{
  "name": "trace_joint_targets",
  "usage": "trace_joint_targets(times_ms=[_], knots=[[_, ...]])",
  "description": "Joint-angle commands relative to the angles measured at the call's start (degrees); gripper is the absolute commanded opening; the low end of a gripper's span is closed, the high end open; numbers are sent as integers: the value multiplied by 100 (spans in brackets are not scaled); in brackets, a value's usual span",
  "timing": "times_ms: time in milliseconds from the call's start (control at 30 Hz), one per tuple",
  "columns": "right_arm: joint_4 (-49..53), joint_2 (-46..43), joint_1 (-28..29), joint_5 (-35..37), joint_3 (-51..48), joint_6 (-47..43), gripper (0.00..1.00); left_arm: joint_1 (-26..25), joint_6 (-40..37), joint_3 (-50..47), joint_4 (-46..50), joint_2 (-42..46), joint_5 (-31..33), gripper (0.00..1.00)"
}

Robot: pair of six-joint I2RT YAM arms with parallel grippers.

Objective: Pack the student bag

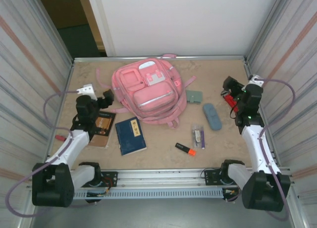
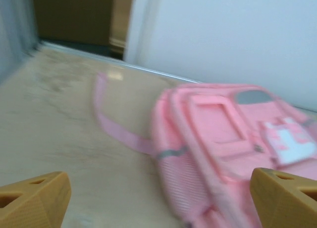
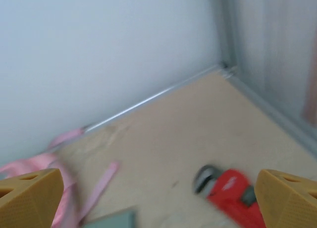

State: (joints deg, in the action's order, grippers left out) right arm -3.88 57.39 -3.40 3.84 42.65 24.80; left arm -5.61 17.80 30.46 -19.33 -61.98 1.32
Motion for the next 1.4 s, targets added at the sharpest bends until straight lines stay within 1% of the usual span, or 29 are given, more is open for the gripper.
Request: trace_joint_targets(times_ms=[0,33,100,133,167,233,300,333,433,500,600,633,700,800,900,967,1067,1200,1267,1367], knots=[[1521,636,1255,-312,729,-54,98,-854,918,693,1396,-477,-338,92],[1930,1007,1744,-63,1127,-241,98,-1217,918,944,1828,-702,-163,92],[2480,1717,2408,81,1743,-433,97,-1661,1008,1286,2463,-1082,50,89],[2618,2041,2580,25,1961,-442,95,-1772,1050,1380,2634,-1211,79,88],[2654,2284,2635,-96,2090,-412,95,-1803,1102,1411,2702,-1294,20,87],[2563,2781,2600,-513,2284,-281,92,-1786,1171,1553,2788,-1543,-389,86],[2483,3272,2620,-825,2498,-122,85,-1854,1103,1885,3024,-1934,-711,84],[2489,3518,2696,-886,2626,-94,82,-1937,1051,2087,3172,-2149,-781,83],[2506,4054,2768,-804,2825,13,79,-2076,953,2479,3334,-2737,-820,82],[2348,4279,2637,-824,2753,170,77,-2076,931,2596,3229,-3049,-954,77],[2006,4571,2399,-1314,2676,329,72,-2084,964,2658,2820,-3318,-1222,71],[1980,4691,2372,-1465,2723,364,69,-2076,991,2651,2663,-3378,-1284,69],[1968,4928,2347,-1765,2826,419,52,-2076,1055,2683,2453,-3517,-1324,60],[1764,4905,2412,-1871,2673,455,35,-2076,1175,2655,2115,-3643,-1320,48],[1477,4597,2460,-1931,2389,541,24,-2038,1275,2610,1777,-3703,-1311,33],[1232,4320,2489,-2056,2202,598,19,-1961,1286,2683,1662,-3766,-1458,23],[985,3881,2543,-2250,2081,701,15,-1822,1186,2845,1685,-3785,-1639,11],[949,3491,2666,-2389,2116,740,13,-1576,1133,2828,1657,-3563,-1766,0],[932,3472,2718,-2489,2122,798,13,-1450,1133,2754,1630,-3387,-1723,0],[974,3560,2807,-2455,2132,782,13,-1262,1144,2596,1577,-3150,-1631,0]])
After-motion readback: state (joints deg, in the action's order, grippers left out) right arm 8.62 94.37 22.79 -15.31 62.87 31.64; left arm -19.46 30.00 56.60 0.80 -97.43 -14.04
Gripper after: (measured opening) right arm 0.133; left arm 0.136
